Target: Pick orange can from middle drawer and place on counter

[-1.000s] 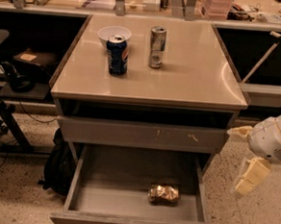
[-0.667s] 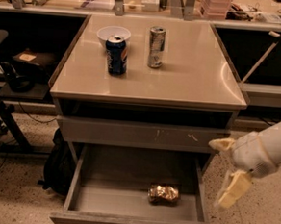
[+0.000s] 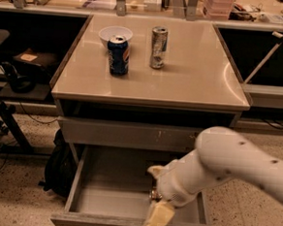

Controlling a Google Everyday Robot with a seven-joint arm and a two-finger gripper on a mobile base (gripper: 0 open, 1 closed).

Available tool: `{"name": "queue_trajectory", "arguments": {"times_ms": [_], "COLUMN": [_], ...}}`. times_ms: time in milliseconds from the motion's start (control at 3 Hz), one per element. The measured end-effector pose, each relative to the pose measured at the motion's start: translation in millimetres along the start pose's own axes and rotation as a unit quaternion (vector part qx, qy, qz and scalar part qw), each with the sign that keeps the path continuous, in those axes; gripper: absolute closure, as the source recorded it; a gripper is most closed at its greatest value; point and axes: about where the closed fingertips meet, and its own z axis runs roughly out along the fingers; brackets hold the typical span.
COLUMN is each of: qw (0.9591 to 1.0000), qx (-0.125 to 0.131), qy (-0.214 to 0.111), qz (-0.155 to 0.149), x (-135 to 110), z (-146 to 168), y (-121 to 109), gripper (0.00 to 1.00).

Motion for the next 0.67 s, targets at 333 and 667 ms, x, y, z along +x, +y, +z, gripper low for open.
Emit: {"name": "queue_trajectory", "arguments": {"times_ms": [333, 667], "qw": [0.9993, 0.9992], "qx": [-0.001, 0.000], "qy": [0.010, 0.010], "qz": [0.037, 0.038], "x": [8.8, 9.5], "z": [28.4, 27.9], "y": [12.2, 12.0], "gripper": [0.00, 0.00]}}
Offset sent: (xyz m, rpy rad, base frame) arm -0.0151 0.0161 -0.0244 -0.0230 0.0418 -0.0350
